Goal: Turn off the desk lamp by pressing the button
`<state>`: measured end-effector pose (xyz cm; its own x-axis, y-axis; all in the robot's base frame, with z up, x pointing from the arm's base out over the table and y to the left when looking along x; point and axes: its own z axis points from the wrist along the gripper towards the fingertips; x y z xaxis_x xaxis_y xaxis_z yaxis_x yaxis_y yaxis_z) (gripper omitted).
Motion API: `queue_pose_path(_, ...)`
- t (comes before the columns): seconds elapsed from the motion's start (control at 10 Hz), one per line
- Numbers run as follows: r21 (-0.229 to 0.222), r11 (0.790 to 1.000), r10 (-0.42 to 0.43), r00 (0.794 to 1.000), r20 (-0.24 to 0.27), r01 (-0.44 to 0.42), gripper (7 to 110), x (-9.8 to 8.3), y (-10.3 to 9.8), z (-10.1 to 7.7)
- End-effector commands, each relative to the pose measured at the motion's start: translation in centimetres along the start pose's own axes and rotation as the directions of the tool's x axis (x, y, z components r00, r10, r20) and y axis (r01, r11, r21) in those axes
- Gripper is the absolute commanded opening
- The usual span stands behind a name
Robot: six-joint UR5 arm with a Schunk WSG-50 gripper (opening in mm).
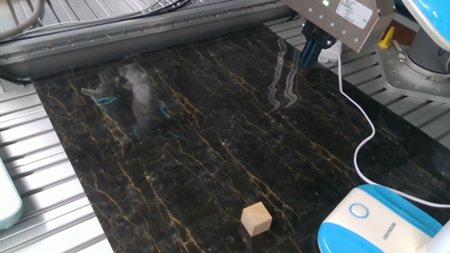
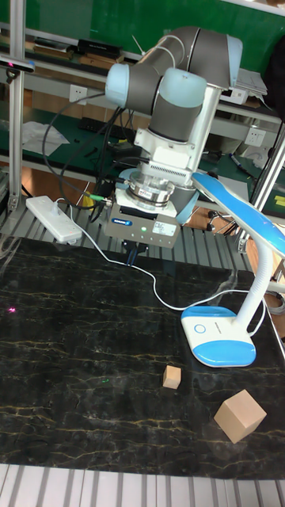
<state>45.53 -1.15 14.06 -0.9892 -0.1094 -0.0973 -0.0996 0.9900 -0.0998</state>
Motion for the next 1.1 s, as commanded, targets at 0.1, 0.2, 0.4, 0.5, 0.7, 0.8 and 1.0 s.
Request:
queue_pose_path(0.1, -0.036, 0.999, 0.012, 1.000, -0.004, -0.012, 7, -0.3, 0.2, 0.5)
queue_pose_path(0.2, -0.067, 0.998, 0.015, 1.000, 0.002, -0.015, 7, -0.5, 0.0, 1.2)
queue_pose_path(0.4, -0.086, 0.996, 0.004, 1.000, 0.012, -0.003, 7, 0.0, -1.7, 2.7)
queue_pose_path(0.5, -0.087, 0.996, -0.004, 1.000, 0.017, 0.006, 7, 0.5, -2.5, 3.3)
queue_pose_path(0.7, -0.098, 0.995, -0.005, 1.000, 0.024, 0.008, 7, 0.4, -2.5, 3.4)
queue_pose_path(0.8, -0.119, 0.993, 0.015, 1.000, 0.019, -0.013, 7, 0.1, -1.4, 2.9)
queue_pose_path(1.0, -0.161, 0.986, 0.048, 0.999, 0.014, -0.046, 7, -0.1, 0.2, 2.4)
